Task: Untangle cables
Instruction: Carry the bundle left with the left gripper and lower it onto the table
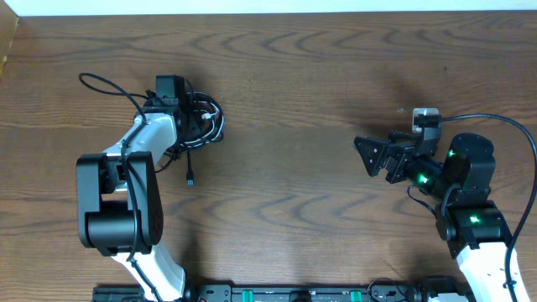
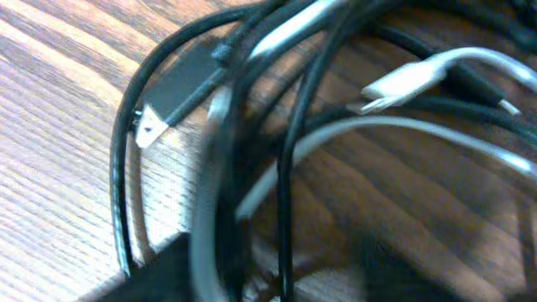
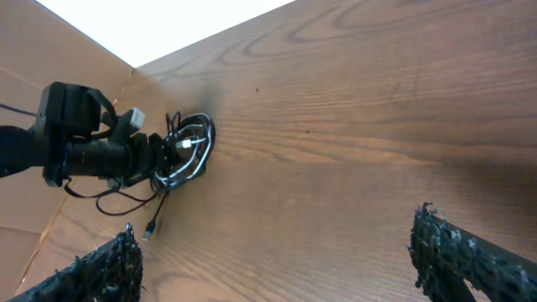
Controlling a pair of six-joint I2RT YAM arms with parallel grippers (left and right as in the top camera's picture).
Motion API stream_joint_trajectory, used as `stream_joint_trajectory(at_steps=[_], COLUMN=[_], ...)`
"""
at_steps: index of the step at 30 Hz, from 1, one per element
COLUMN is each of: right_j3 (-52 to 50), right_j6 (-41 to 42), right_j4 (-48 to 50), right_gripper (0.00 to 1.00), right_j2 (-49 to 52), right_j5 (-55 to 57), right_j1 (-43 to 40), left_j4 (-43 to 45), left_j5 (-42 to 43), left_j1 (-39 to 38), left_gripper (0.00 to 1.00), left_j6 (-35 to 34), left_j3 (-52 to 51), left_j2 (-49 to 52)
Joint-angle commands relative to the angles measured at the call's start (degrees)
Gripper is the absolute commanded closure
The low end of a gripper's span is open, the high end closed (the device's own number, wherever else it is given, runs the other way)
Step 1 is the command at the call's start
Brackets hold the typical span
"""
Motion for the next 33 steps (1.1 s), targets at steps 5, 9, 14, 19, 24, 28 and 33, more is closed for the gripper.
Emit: stream_joint_trajectory(at_steps=[5,9,14,19,24,28,33], right_j3=[1.0,1.0,1.0,1.0,1.0,1.0,1.0], right_j6=[-1.1,-1.1,-1.0,0.1,1.4,2.1,2.1], right_j4=[0.2,0.2,0.4,1.1,1.1,4.1,7.3], right_gripper=[0.01,0.01,0.01,0.01,0.01,0.01,0.01], right_j2=[0.0,0.0,0.0,0.0,0.0,0.0,0.0], right_j5=[0.9,0.9,0.9,0.5,0.3,-4.7,-9.7], right_j1=[-0.5,-0.5,-0.5,-0.5,-0.5,-0.5,-0.5], left_j4=[-1.1,-1.4,-1.4,-1.5,-1.5,-1.5,-2.1], left_j5=[1.6,2.0,8.9,19.2,29.5,35.2,37.1], left_j1=[0.2,0.2,0.2,0.2,0.2,0.2,0.2], left_gripper=[0.92,0.93,0.92,0.93,0.93,0.92,0.93], left_j6=[0.6,0.6,0.6,0.7,0.6,0.6,1.1], left_j3=[-0.7,-0.7,-0.7,-0.7,-0.7,-0.7,-0.7], left_j2=[3.2,2.0,-4.9,-17.4,-30.5,-36.5,-40.3])
